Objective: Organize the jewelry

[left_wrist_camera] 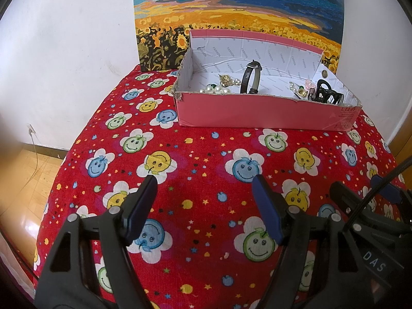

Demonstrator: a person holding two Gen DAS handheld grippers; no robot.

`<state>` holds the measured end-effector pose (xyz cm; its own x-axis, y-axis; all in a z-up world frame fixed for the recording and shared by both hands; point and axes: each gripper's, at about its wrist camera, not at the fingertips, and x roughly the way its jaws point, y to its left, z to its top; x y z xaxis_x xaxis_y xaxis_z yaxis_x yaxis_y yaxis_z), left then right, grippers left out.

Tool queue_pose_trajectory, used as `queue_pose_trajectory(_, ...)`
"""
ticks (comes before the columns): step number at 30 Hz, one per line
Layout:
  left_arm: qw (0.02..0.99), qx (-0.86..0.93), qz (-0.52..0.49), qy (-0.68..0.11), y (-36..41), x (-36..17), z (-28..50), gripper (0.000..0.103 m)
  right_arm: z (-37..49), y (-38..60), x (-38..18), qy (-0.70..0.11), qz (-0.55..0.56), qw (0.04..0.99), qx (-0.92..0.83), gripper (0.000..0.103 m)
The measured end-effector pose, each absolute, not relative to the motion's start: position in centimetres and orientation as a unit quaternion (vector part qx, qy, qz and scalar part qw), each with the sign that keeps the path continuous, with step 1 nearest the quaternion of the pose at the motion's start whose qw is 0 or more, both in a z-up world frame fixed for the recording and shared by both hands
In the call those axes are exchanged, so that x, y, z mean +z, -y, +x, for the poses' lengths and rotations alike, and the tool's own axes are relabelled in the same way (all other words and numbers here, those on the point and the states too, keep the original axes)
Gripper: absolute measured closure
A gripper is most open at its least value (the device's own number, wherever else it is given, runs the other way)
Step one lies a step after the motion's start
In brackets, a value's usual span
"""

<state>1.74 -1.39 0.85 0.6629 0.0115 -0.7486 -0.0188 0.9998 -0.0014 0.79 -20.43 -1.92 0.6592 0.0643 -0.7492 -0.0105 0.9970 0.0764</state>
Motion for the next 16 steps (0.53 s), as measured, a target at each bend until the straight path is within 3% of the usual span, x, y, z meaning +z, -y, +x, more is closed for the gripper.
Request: queue_pose_trajectory(16, 0.910, 0.011, -0.004, -0.414, 1.48, 0.82, 1.83, 0.034, 0.84, 20.47, -1.89, -0.413, 0.032, 0.910, 0.020, 0.018)
